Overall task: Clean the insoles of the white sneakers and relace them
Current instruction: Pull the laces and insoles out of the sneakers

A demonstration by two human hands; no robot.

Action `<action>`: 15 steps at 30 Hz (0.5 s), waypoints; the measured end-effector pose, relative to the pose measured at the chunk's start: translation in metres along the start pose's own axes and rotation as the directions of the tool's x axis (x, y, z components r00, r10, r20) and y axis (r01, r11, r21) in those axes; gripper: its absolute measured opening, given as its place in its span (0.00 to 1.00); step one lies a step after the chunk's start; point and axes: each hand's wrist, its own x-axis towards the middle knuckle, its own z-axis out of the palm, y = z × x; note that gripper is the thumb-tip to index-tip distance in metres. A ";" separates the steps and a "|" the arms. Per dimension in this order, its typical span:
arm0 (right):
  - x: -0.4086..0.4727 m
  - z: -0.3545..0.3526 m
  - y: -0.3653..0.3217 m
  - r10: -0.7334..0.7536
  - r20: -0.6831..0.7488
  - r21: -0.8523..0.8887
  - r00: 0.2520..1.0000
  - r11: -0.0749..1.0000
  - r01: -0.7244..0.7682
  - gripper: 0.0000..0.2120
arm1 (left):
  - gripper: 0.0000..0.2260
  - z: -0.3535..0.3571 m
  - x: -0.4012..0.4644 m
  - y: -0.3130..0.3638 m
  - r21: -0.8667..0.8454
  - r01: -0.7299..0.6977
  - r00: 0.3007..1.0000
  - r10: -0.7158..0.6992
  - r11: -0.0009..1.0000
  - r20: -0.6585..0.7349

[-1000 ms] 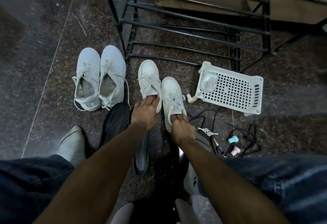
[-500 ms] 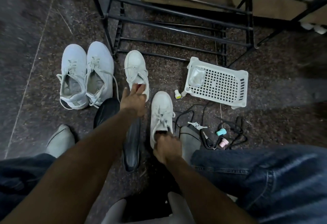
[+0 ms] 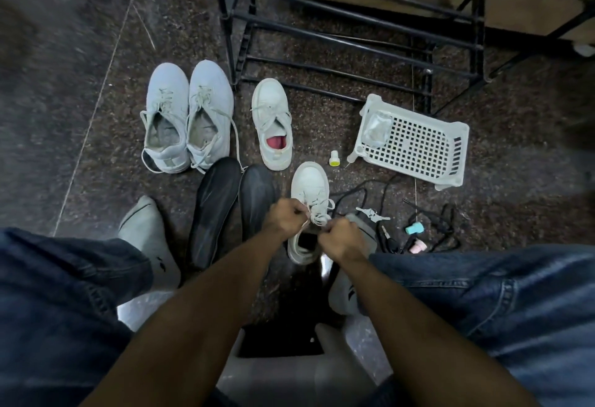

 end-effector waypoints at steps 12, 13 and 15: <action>0.013 0.003 -0.007 -0.054 -0.015 -0.205 0.998 0.977 0.050 0.13 | 0.12 -0.041 -0.012 0.038 -0.084 0.017 0.994 -0.008 0.996 0.107; 0.015 0.004 -0.007 -0.060 -0.018 -0.209 0.998 0.976 0.055 0.12 | 0.12 -0.049 -0.009 0.045 -0.218 0.057 0.996 -0.040 0.974 0.084; 0.016 0.006 -0.006 -0.065 -0.017 -0.206 0.998 0.977 0.060 0.12 | 0.11 -0.066 -0.002 0.061 -0.524 0.109 0.994 -0.101 0.845 0.045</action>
